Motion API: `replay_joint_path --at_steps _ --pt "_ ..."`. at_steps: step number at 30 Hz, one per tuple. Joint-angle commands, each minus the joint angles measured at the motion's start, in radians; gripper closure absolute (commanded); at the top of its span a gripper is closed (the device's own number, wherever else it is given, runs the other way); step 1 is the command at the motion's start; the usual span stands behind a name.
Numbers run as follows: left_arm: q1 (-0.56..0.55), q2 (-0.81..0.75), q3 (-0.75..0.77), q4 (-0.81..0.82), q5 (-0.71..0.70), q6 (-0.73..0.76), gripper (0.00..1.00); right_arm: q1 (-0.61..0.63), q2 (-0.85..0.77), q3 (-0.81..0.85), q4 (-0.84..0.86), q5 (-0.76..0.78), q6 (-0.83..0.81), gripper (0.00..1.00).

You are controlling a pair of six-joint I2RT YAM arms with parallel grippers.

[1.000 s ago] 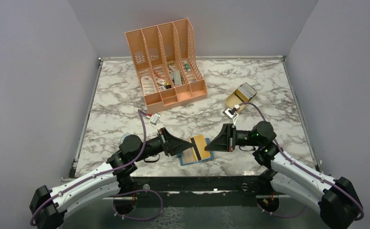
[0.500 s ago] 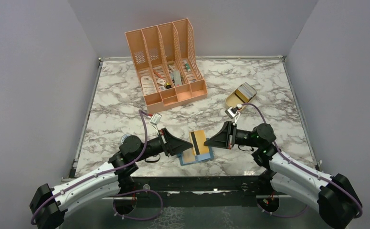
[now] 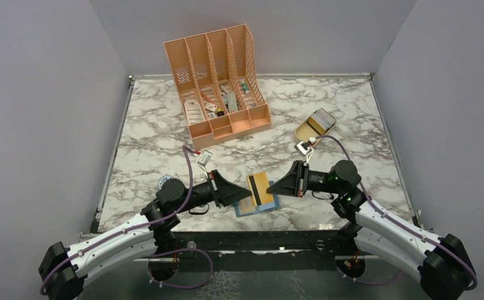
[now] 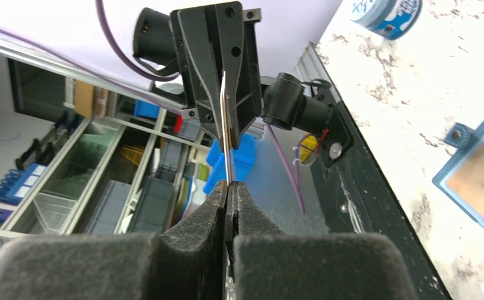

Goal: Put the credit cards into the card holder
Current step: Adjust the credit card.

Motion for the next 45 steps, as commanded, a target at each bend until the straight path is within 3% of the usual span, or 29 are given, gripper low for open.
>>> replay_joint_path --at_steps 1,8,16,22,26,32,36,40,42,45 --pt "0.005 -0.038 0.042 -0.1 -0.026 0.079 1.0 -0.006 -0.06 0.08 -0.229 -0.009 -0.13 0.99" --pt "0.007 -0.096 0.103 -0.247 -0.066 0.166 1.0 -0.006 -0.11 0.148 -0.396 -0.017 -0.239 0.99" --pt "0.007 -0.091 0.083 -0.178 -0.006 0.149 1.0 -0.006 -0.126 0.128 -0.352 -0.01 -0.202 0.99" --pt "0.008 -0.033 0.069 -0.101 0.044 0.115 0.71 -0.006 -0.115 0.061 -0.174 0.032 -0.064 0.99" --pt "0.007 0.011 0.053 -0.018 0.073 0.077 0.68 -0.006 -0.085 0.038 -0.093 0.043 -0.017 0.99" --pt "0.007 0.053 0.037 0.043 0.084 0.048 0.74 -0.006 -0.055 0.04 -0.047 0.036 -0.001 0.99" --pt "0.007 0.055 0.019 0.082 0.069 0.036 0.98 -0.005 -0.044 0.037 -0.034 0.03 0.002 0.99" --pt "0.008 0.029 -0.004 0.092 0.042 0.027 1.0 -0.006 -0.048 0.039 -0.052 0.014 -0.012 0.96" --pt "0.007 0.007 -0.016 0.091 0.028 0.027 1.0 -0.005 -0.063 0.051 -0.12 0.014 -0.044 0.89" --pt "0.009 -0.014 -0.03 0.074 0.016 0.026 1.0 -0.006 -0.085 0.087 -0.25 0.017 -0.121 0.86"
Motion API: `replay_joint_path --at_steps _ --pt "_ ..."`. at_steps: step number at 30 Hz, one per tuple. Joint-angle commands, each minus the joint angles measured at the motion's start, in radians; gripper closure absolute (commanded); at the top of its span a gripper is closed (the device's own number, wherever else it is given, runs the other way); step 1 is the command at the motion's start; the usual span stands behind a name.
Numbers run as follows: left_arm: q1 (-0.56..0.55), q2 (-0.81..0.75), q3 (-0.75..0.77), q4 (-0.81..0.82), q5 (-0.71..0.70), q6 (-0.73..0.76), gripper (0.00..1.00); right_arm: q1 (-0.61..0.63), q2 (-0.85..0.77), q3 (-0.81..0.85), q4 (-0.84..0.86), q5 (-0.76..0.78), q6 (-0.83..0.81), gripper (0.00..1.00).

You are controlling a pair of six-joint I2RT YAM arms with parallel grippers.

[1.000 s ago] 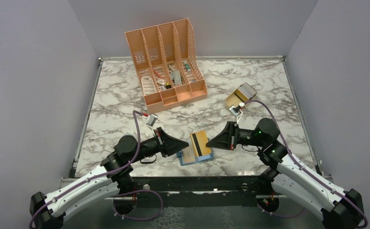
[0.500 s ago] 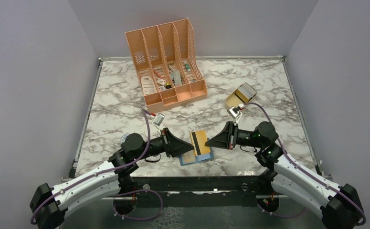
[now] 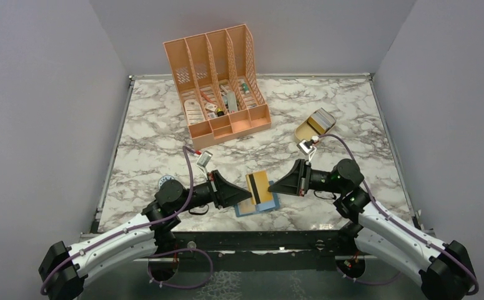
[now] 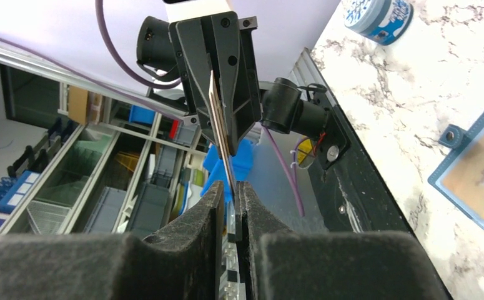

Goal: Put the credit cards into the card holder
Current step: Adjust the credit card.

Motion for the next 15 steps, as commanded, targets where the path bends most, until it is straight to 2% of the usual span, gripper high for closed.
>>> replay_joint_path --at_steps 1,3,6,15 --pt "0.006 -0.035 -0.024 0.014 -0.031 -0.003 1.0 -0.001 -0.037 0.052 -0.151 0.002 -0.102 0.87" --pt "0.007 -0.035 -0.027 0.006 -0.028 -0.003 1.0 -0.001 -0.053 0.057 -0.177 0.001 -0.114 0.9" --pt "0.007 -0.037 -0.025 0.001 -0.025 0.001 1.0 -0.001 -0.074 0.063 -0.199 0.006 -0.13 0.99" --pt "0.011 -0.06 -0.014 -0.045 -0.031 0.021 1.0 -0.001 -0.085 0.078 -0.237 0.014 -0.171 0.99"
